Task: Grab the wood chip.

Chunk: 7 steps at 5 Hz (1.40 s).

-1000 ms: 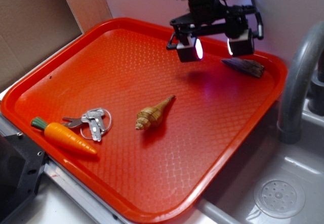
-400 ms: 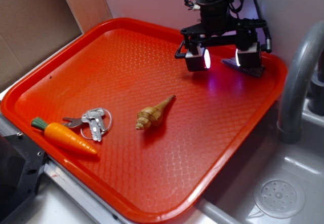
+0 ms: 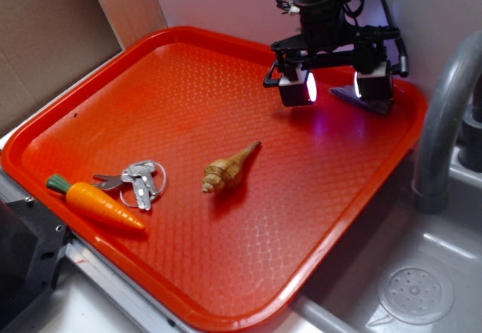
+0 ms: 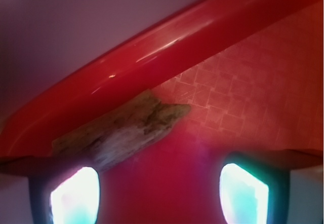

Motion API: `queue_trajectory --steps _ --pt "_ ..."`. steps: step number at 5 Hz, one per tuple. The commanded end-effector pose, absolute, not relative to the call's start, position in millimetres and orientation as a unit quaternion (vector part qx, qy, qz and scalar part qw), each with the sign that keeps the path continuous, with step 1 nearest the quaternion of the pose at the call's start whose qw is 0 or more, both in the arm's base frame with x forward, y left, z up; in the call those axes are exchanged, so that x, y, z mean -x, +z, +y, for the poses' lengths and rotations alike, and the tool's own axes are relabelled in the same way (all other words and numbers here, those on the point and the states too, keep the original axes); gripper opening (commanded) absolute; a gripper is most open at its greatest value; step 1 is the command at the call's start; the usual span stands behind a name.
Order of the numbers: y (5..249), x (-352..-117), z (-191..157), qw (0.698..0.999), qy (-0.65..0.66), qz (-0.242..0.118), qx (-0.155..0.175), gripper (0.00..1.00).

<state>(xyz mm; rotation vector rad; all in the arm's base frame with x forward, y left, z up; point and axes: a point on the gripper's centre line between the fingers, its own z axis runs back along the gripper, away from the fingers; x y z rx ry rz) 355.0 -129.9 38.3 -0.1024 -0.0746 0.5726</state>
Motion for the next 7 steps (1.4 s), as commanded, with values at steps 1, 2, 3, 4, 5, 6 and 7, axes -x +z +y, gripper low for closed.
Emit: queue_trajectory --steps 1,2,3,4,5,6,7 --pt "63.3 -389.7 -117.2 0.949 0.281 -0.109 0.088 1.00" --pt "60.5 -388.0 -117.3 0.955 0.251 -0.136 0.074 1.00" --pt "57.2 -385.6 -112.1 0.956 0.255 -0.127 0.070 1.00" --pt "52.4 -373.8 -104.0 0.954 0.272 -0.101 0.072 1.00" --pt "49.0 -345.7 -98.2 0.955 0.276 -0.067 0.086 1.00" --pt "55.7 -315.9 -98.8 0.961 0.255 -0.053 0.096 1.00" --pt "74.0 -289.5 -106.1 0.963 0.238 -0.062 0.109 1.00"
